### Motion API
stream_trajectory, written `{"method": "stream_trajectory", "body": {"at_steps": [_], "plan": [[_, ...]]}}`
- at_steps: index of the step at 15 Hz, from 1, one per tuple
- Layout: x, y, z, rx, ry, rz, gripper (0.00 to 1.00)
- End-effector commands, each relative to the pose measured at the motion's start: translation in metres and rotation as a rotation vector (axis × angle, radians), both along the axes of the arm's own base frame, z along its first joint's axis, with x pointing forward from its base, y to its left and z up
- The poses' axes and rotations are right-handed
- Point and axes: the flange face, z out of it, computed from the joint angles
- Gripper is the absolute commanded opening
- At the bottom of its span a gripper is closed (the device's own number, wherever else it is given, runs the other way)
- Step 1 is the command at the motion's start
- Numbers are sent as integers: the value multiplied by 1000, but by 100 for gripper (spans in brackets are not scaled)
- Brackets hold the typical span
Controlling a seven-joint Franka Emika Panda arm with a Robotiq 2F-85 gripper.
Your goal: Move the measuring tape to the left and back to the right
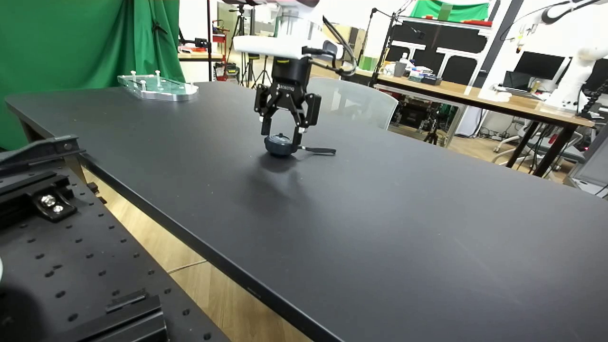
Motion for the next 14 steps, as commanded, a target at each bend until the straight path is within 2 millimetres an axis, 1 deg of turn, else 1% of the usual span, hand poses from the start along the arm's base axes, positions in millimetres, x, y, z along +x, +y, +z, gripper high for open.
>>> {"method": "stream_trajectory", "body": {"at_steps": [1,4,8,11,14], "plan": [[3,0,9,-31,19,20,100],[-1,3,16,-70,-3,69,100],[-11,14,32,-117,-127,147,100],[-20,19,38,-52,-216,86,100],[-29,13,34,32,-216,-12,100]]}}
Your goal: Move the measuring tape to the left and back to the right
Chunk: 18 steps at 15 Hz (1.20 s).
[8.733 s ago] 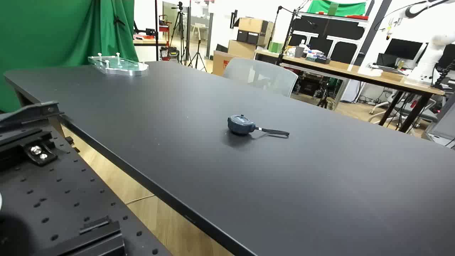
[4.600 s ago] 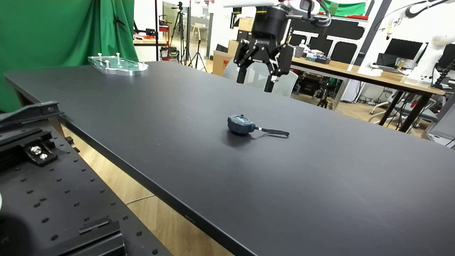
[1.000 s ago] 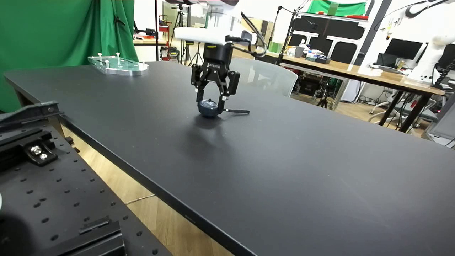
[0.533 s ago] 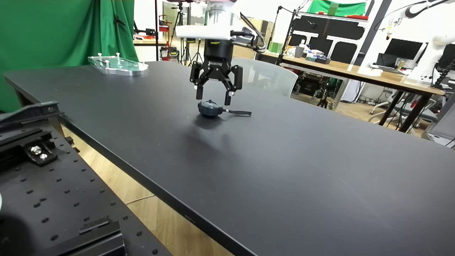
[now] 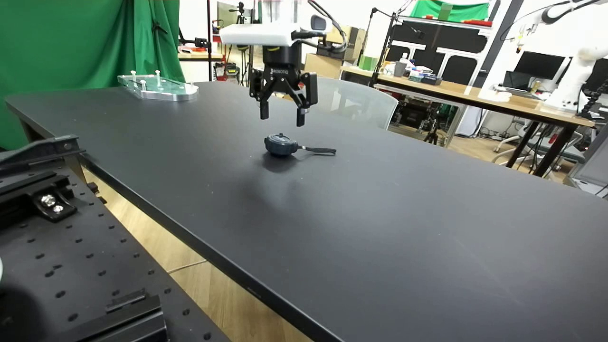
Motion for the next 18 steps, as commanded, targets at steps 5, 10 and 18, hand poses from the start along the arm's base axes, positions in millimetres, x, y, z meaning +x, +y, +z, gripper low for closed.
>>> {"method": "stream_trajectory", "body": {"at_steps": [5,10,18], "plan": [[-15,-28,-1,138,12,-204,100],[-11,-45,-6,145,35,-273,100],[-10,-60,-28,112,95,-300,100]]}}
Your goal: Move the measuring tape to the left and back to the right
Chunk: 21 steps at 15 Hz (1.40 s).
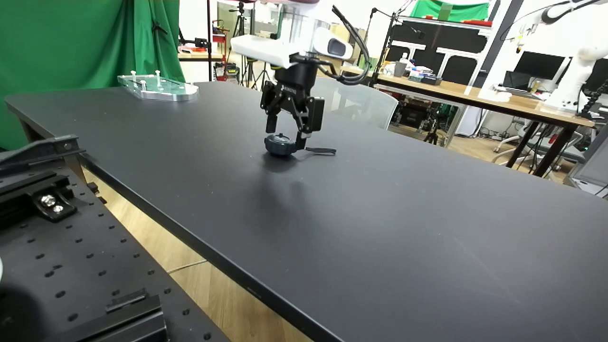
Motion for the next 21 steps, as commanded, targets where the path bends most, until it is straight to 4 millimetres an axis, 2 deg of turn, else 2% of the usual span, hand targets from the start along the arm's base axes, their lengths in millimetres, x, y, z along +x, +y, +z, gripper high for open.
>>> {"method": "stream_trajectory", "body": {"at_steps": [1,8,9,10,15,20,21], "plan": [[4,-5,-7,-10,30,-19,100],[9,7,-10,-30,37,16,100],[10,8,-9,-34,35,20,75],[11,8,-9,-37,34,26,74],[16,9,-1,-35,26,36,39],[23,4,12,-38,-2,24,33],[27,2,16,-40,-12,21,26]]}}
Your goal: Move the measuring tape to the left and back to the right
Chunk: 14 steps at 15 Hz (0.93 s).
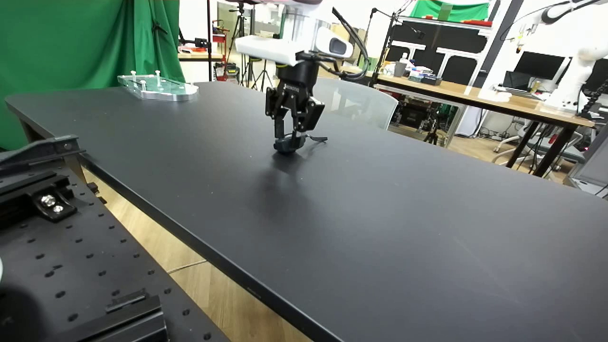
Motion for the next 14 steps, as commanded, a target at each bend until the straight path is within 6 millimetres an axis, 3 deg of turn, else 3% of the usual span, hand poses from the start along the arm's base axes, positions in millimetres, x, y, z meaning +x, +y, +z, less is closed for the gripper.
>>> {"method": "stream_trajectory", "body": {"at_steps": [1,3,9,10,12,14], "plan": [[14,-10,20,-22,-34,-24,18],[24,-19,31,-28,-60,-38,1],[48,-40,43,-34,-72,-79,0],[48,-41,45,-43,-60,-71,26],[46,-39,47,-67,-39,-33,33],[37,-30,46,-109,-1,55,47]]}}
